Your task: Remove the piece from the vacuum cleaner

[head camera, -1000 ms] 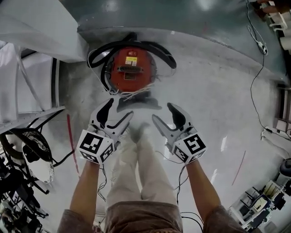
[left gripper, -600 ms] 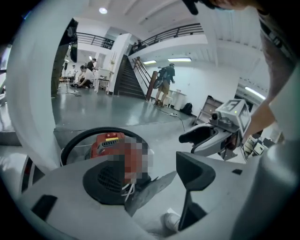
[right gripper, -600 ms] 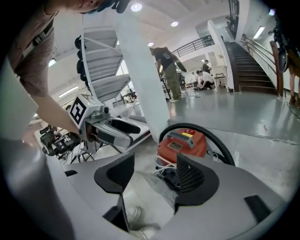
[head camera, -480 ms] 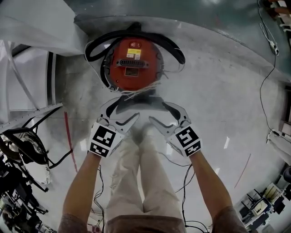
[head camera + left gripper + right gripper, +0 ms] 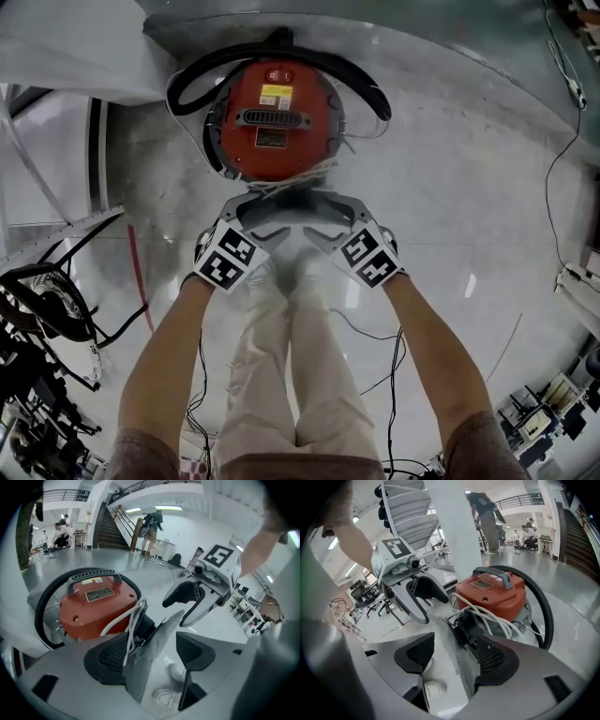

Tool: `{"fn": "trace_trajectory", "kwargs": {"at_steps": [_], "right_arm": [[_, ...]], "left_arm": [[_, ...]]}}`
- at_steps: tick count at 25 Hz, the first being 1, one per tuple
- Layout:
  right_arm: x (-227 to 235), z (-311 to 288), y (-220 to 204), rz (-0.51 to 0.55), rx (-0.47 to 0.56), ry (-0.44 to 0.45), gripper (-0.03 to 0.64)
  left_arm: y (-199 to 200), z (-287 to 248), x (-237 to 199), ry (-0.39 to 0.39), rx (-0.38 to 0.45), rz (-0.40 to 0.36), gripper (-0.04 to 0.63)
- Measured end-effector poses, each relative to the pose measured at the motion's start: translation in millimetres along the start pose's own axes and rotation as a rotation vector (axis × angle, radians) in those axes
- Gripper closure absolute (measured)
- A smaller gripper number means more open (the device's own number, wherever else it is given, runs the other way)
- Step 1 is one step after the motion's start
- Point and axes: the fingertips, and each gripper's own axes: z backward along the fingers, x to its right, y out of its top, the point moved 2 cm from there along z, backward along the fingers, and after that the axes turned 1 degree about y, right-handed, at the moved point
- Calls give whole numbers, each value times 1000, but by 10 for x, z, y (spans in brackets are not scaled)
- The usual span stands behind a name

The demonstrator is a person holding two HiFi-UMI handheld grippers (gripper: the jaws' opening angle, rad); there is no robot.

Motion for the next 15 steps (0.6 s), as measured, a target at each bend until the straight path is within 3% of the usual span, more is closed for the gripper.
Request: {"fn": "trace_trajectory", "kwargs": {"at_steps": [10, 15], "right_arm": [[45, -360, -358, 86, -170, 79, 368], [12, -423, -400, 123, -187, 105, 394]], "left_arm": [[-178, -493, 74, -74, -125, -85, 289], [-258, -598, 113, -81, -171, -111, 341]]}}
